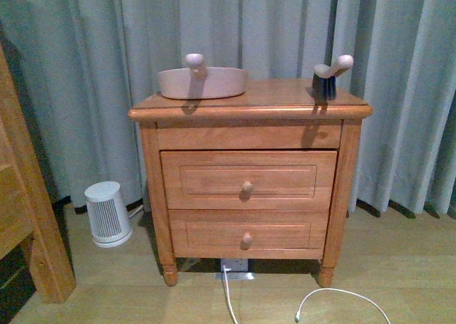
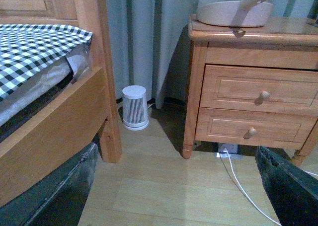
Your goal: Clean up trash
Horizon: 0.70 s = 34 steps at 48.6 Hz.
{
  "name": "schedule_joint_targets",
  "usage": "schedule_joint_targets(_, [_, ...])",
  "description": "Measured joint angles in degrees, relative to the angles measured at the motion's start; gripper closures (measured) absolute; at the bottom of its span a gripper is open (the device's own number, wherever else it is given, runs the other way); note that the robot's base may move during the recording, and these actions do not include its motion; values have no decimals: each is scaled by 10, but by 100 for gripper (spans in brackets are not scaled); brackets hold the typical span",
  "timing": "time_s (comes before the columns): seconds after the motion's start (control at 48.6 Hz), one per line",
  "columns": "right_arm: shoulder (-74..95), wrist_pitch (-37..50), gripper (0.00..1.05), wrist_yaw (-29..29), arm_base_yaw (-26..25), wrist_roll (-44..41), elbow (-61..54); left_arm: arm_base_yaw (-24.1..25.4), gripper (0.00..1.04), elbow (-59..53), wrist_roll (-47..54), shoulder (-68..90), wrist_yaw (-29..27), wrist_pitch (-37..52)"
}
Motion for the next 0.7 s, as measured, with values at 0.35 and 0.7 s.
schedule_joint_targets(0.35, [0, 0, 7, 0, 0, 0, 0, 0, 8, 0, 0, 0, 0, 0])
schedule_joint_targets(0.7, [0, 0, 7, 0, 0, 0, 0, 0, 8, 0, 0, 0, 0, 0])
